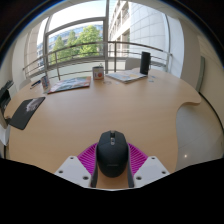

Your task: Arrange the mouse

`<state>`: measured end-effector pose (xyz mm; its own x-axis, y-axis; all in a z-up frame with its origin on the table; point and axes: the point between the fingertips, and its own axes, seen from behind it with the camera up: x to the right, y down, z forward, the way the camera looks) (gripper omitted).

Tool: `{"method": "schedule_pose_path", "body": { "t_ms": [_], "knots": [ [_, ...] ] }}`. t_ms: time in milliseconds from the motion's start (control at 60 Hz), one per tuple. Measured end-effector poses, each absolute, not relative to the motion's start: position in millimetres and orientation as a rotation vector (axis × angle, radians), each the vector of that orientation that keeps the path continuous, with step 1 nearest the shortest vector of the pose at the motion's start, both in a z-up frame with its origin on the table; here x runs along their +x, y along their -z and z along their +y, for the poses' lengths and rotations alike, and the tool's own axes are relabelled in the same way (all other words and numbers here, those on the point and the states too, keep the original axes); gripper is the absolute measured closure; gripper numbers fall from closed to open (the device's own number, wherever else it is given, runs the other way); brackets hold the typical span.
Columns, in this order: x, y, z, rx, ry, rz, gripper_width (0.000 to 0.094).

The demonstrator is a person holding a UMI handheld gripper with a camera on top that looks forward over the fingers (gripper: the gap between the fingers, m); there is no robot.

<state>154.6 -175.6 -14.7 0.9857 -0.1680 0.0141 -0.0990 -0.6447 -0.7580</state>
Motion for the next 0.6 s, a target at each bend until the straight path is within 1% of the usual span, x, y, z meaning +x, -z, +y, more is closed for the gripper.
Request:
{"method": "schedule_pose_path", "body": {
  "t_ms": [17,100,150,217,300,367,483,550,600],
  "knots": [
    [155,15,-176,-2.279,0.108,0.187,0.0542],
    [163,3,-174,-2.269,0.163,0.222,0.0551],
    [165,-19,-173,-2.232,0.208,0.256,0.0549],
    [167,-66,-162,-2.15,0.231,0.314,0.0549],
    [162,-144,-146,-2.031,0.274,0.363,0.0548],
    [146,-217,-124,-1.918,0.269,0.37,0.055],
    [54,-308,-92,-1.769,0.201,0.314,0.055],
    [-4,-332,-63,-1.742,0.153,0.239,0.0552],
    [-65,-328,-51,-1.737,0.099,0.183,0.0552]
  ]
}}
